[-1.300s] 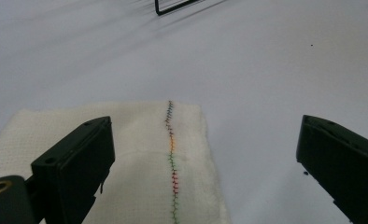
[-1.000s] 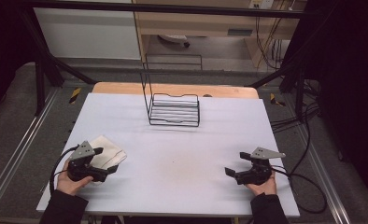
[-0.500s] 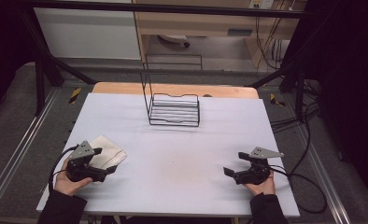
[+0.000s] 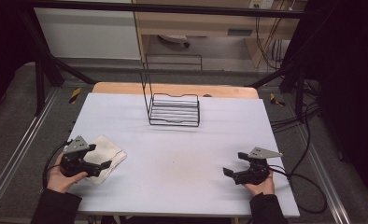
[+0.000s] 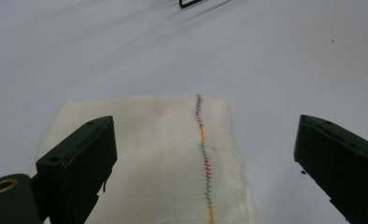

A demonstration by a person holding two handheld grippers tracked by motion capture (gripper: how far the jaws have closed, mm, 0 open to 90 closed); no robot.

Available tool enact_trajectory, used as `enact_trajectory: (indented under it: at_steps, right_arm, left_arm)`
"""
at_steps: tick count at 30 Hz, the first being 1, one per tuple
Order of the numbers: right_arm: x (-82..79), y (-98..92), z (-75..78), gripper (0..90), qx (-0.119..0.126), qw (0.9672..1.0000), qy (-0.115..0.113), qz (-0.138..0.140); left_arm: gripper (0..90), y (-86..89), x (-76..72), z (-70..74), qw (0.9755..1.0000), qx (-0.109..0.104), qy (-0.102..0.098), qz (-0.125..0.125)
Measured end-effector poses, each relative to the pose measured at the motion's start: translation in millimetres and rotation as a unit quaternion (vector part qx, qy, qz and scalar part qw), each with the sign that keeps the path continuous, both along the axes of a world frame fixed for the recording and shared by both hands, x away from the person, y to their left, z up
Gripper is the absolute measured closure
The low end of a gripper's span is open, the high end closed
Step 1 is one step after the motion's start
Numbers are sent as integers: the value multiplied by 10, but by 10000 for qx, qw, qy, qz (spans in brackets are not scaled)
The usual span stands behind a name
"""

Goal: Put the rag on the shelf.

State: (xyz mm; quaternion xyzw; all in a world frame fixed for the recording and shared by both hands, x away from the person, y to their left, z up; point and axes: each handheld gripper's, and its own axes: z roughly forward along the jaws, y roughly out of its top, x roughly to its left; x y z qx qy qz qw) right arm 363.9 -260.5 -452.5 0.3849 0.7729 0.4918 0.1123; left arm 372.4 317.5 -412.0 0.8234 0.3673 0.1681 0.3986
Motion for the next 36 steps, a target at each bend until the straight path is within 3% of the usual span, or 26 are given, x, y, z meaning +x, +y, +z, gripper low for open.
enact_trajectory:
  at_steps: [10,14,18,19,24,31,36]
  right_arm:
    - [6,7,-8,4,-20,10000,0,7]
    - [7,7,-10,4,-42,10000,4,8]
    - [7,6,-9,4,-48,10000,2,6]
    - [8,5,-11,4,-62,10000,-1,10]
    - [9,7,-13,4,-61,10000,-10,5]
    - [8,8,-13,4,-72,10000,-7,8]
    - [7,11,-14,5,-71,10000,-3,7]
  left_arm:
    - [100,134,276,57,9989,217,133,398]
    - [138,194,443,68,9972,384,205,608]
    - [207,248,534,48,9959,410,215,771]
    - [219,257,587,21,9945,545,234,860]
    - [275,284,691,-50,9926,665,266,980]
    - [431,367,830,-192,9902,623,546,1128]
    - [497,382,851,-218,9911,512,647,1044]
